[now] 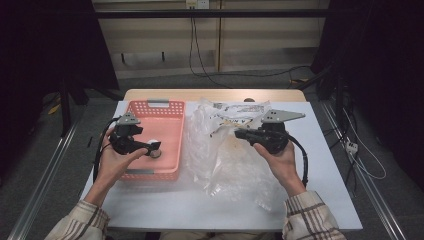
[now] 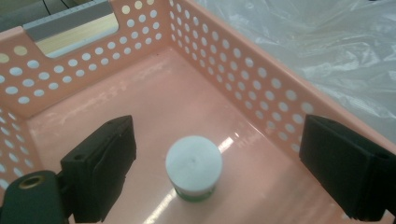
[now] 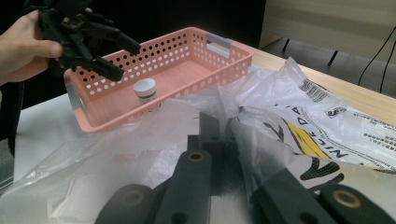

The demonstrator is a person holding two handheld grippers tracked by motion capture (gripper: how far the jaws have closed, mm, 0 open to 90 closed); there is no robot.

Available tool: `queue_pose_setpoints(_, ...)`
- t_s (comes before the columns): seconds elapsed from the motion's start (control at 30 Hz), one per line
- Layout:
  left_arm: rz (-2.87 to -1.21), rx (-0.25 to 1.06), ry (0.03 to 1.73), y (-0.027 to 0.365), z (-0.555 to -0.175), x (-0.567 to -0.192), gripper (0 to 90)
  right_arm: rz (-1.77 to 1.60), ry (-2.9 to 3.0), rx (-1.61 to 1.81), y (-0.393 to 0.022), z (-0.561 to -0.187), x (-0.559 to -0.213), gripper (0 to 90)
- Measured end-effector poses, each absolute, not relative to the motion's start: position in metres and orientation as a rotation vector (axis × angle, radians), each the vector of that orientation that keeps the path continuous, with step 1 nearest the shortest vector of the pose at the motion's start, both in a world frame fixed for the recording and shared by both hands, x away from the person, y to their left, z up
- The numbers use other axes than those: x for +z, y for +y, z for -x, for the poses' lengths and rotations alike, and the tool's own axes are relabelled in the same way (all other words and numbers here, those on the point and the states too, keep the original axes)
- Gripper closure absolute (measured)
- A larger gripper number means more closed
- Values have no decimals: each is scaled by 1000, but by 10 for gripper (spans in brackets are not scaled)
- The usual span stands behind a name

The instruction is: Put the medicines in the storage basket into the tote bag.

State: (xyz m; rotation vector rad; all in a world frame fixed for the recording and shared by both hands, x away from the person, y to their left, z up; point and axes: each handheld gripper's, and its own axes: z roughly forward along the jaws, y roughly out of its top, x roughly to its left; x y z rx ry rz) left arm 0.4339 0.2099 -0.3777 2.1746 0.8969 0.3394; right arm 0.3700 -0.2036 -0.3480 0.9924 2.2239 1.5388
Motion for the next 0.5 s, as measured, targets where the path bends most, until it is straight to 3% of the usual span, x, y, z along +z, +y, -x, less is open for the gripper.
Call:
queue_pose_setpoints(0.37, -2293, 306, 958, 200, -458, -396, 154, -995, 2230, 1540, -203, -371, -349, 900)
queue_pose_setpoints(0.5, -2321, 263, 998, 202, -466, -405, 217, -994, 2238, 1536, -202, -372, -351, 900)
